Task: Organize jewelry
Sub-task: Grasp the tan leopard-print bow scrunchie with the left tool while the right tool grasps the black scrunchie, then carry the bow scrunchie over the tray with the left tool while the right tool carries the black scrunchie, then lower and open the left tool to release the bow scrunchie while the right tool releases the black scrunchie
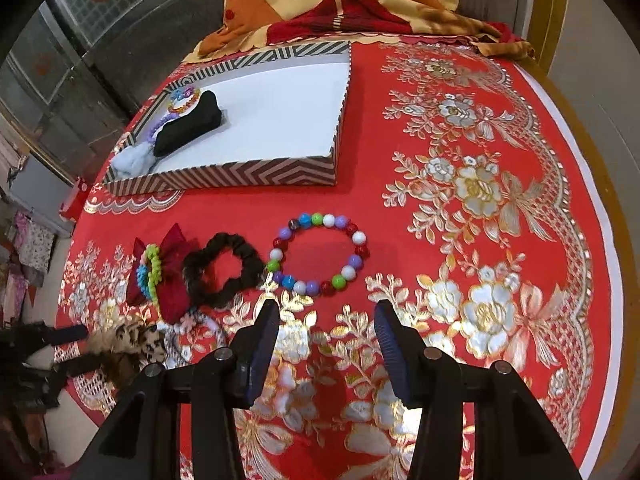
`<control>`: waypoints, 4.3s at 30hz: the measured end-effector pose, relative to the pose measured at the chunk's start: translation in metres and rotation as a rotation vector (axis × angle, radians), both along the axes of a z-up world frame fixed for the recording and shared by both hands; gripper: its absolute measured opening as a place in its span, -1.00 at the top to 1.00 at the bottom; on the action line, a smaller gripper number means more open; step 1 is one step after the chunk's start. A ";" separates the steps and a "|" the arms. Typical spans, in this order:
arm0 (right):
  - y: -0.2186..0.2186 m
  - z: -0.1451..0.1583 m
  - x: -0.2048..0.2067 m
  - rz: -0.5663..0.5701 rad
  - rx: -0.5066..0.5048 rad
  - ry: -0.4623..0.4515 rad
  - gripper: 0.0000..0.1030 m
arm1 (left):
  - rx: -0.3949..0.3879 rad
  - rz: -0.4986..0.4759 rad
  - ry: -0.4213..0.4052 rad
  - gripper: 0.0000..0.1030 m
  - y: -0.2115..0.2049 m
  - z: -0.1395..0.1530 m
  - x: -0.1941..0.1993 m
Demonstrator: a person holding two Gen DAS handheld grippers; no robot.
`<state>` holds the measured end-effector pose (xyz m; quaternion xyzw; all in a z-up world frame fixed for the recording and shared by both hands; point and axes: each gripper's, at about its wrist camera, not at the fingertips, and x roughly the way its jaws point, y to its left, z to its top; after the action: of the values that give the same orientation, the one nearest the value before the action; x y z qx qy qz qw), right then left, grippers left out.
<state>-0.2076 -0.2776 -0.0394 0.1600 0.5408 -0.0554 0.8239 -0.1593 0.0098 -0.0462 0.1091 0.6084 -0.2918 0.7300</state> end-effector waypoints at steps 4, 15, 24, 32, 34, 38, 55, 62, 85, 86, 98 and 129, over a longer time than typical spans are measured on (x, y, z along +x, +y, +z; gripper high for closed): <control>0.015 0.006 0.010 0.073 0.022 -0.029 0.08 | 0.024 -0.016 -0.009 -0.10 -0.005 -0.007 -0.003; 0.054 -0.004 0.043 0.231 0.180 -0.044 0.23 | 0.067 -0.026 0.012 -0.10 -0.021 -0.022 0.002; 0.050 -0.025 0.052 0.223 0.307 -0.036 0.86 | 0.016 0.002 0.052 0.45 -0.018 -0.027 0.005; 0.022 0.016 0.033 0.167 0.362 -0.135 0.87 | -0.045 -0.013 0.029 0.59 -0.008 0.007 0.010; 0.016 0.028 0.031 0.153 0.364 -0.164 0.87 | -0.055 -0.011 0.010 0.59 -0.006 0.017 0.013; 0.008 0.047 0.029 0.139 0.374 -0.214 0.87 | -0.089 -0.007 -0.003 0.60 -0.004 0.037 0.020; -0.016 0.093 0.052 0.115 0.318 -0.303 0.87 | -0.123 0.003 -0.192 0.60 -0.034 0.106 0.075; -0.025 0.096 0.067 0.110 0.298 -0.301 0.87 | -0.114 0.017 -0.246 0.60 -0.055 0.115 0.105; -0.044 0.080 0.134 0.124 0.286 -0.275 0.87 | -0.067 0.047 -0.281 0.60 -0.123 0.118 0.195; -0.045 0.077 0.139 0.124 0.287 -0.270 0.87 | -0.065 0.046 -0.277 0.60 -0.126 0.117 0.199; -0.050 0.040 0.203 0.084 0.301 -0.221 0.87 | -0.120 0.143 -0.179 0.60 -0.160 0.076 0.267; -0.027 0.006 0.252 0.120 0.274 -0.180 0.42 | -0.063 0.330 -0.196 0.01 -0.111 0.047 0.284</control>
<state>0.0442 -0.3042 -0.0339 0.2425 0.4757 0.0829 0.8415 0.1246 -0.1010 0.0010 0.0128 0.5348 -0.1750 0.8266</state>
